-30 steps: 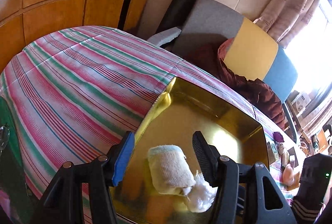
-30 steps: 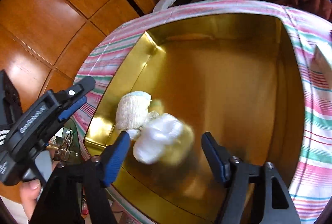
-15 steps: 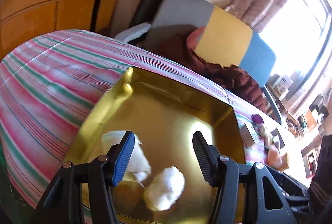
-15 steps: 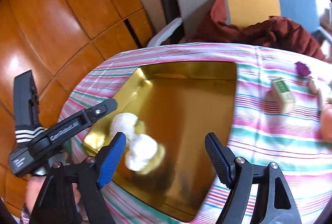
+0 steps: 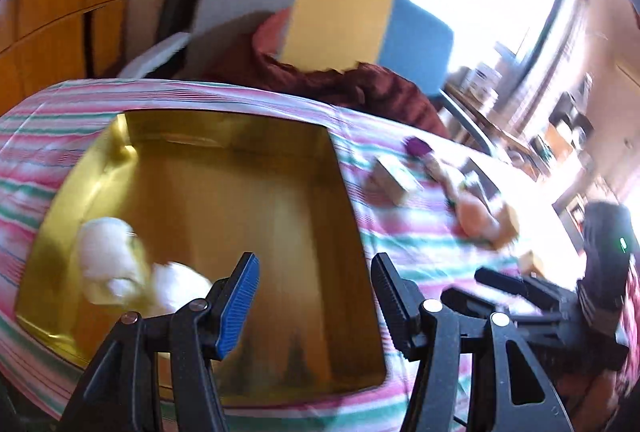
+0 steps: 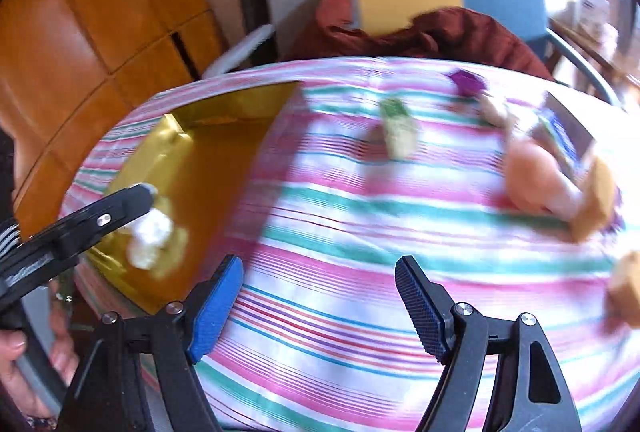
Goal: Organize objects
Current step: 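Move both tools back to the yellow sponges on the table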
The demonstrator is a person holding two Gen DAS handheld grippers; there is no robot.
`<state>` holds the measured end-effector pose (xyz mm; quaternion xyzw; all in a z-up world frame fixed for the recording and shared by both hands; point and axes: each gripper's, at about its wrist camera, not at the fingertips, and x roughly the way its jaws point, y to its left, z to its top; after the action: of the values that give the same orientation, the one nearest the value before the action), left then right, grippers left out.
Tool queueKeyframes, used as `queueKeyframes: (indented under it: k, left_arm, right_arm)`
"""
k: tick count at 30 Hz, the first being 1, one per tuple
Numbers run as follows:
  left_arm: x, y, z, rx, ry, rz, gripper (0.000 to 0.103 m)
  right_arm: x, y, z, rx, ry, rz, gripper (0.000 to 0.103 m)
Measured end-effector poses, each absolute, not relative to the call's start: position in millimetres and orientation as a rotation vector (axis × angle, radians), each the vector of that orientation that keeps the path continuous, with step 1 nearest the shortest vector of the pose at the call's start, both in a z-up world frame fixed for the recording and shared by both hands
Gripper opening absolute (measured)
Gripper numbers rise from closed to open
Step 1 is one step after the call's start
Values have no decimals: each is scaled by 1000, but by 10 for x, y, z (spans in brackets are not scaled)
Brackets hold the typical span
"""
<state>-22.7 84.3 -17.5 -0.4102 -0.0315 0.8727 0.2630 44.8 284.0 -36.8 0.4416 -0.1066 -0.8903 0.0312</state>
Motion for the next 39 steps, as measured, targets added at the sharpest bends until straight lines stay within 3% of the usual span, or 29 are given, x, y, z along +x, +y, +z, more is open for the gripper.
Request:
queueKeyframes:
  k: [15,18,20,23,28,35,36,38,39]
  left_arm:
    - [348,1466,-252,-1084,48,2176,59]
    - [400,1481,-261,-1084,61,2175,59]
    - [427,1499,-265,-1081,75,2173,59]
    - [420,1510,-286,-1089,81,2169,59]
    - [406,1513,-345,-1113,76,2160,59]
    - [426,1535,-389,-1119,88,2152,59]
    - [431,1538,-389,-1118,90,2151,59]
    - [438,1543,-391,-1117,88,2150,59]
    - [439,1546,-394,-1118,85,2147,59]
  right_arm:
    - [381,4527,-196,1412,-525,-3172,81]
    - [222,4836,-235,1494,-586,-3220,72]
    - [148,5008,-318,1565,-679,-3187,60]
    - [139,5111,-434,1556,-818,-3117,55]
    - [321,4795,-416,1509,-708,-3070,48]
    - [774,4366,-502,1510,-558,-2938,51]
    - [860,4362,-468,1481,-551,-2943,53]
    - [1038,4445,-353,1411,-556,-3010,73]
    - [1104,4540,-285,1377,-579,-3058,78]
